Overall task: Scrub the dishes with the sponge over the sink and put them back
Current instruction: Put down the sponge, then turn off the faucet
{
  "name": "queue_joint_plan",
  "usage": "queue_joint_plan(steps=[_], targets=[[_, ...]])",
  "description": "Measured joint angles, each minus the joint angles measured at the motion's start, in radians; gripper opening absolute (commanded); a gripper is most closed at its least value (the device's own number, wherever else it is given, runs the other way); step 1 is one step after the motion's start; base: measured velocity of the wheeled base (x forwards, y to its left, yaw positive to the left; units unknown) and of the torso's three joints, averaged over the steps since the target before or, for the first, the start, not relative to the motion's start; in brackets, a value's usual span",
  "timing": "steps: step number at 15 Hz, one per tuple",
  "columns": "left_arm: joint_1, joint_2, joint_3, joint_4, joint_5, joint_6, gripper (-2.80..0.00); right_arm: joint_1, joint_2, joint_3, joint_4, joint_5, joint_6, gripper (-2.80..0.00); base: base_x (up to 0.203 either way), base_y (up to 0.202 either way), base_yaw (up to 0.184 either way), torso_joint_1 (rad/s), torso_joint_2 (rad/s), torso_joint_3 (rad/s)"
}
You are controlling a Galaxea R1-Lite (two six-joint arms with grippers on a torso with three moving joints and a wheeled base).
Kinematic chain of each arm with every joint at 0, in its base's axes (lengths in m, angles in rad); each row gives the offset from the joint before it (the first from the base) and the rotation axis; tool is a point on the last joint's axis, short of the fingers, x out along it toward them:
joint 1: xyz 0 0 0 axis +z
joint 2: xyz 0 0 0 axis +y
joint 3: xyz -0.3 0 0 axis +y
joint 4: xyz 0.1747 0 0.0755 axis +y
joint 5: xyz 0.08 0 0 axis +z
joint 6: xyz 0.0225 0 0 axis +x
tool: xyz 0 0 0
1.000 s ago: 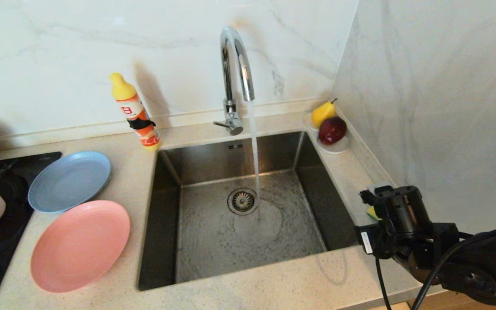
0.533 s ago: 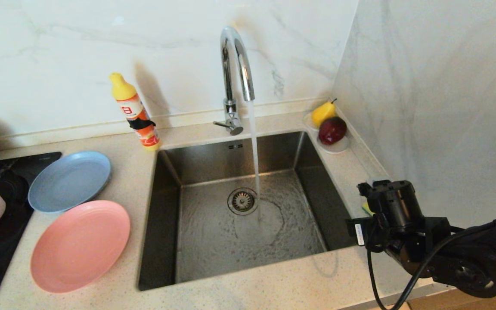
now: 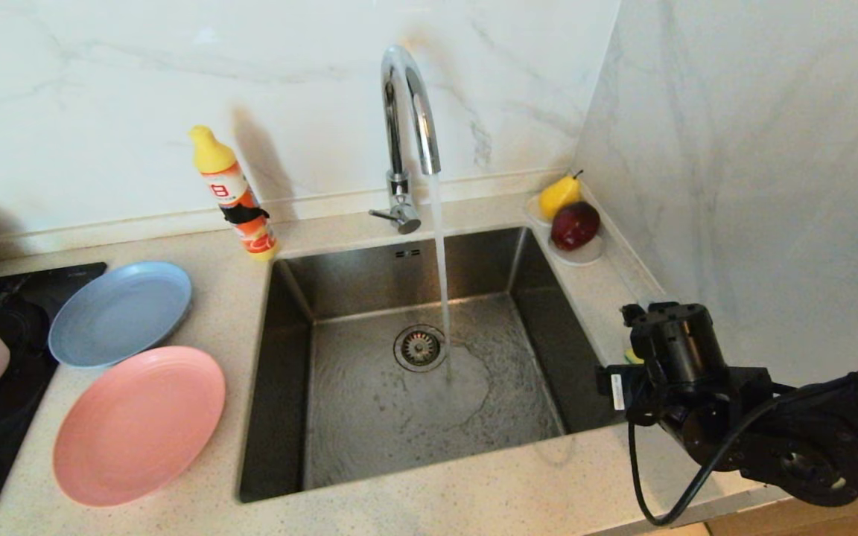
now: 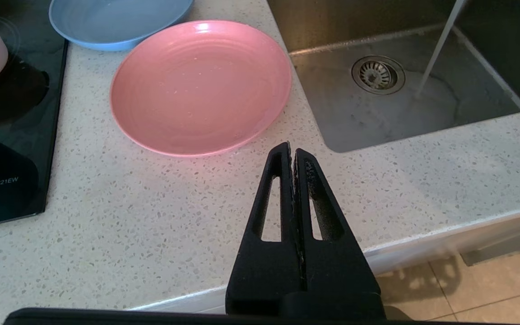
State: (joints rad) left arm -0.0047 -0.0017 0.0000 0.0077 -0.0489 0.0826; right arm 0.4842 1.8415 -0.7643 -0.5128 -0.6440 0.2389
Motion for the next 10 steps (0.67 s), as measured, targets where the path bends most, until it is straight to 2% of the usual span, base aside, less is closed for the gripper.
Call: queue_joint_plan(steps=[4,5,10], targets=[[0.0,0.0,0.0,0.0,0.0,0.0,-2.8,0.016,-0.041,0.0,0.002,-0.028,-0.009,0.0,0.0,0.0,0.0,0.0,0.0,0.0],[0.0,0.0,0.0,0.0,0.0,0.0,-2.8,0.026,-0.056,0.001,0.002,-0.038,-0.019,-2.8,0.0,0.0,0.0,0.0,0.0,0.0],[0.0,0.0,0.0,0.0,0.001,0.0,-2.8,0.086,-0.169,0.032,0.0,-0.052,-0.126,-2.8,0.0,0.0,0.0,0.0,0.0,0.0]])
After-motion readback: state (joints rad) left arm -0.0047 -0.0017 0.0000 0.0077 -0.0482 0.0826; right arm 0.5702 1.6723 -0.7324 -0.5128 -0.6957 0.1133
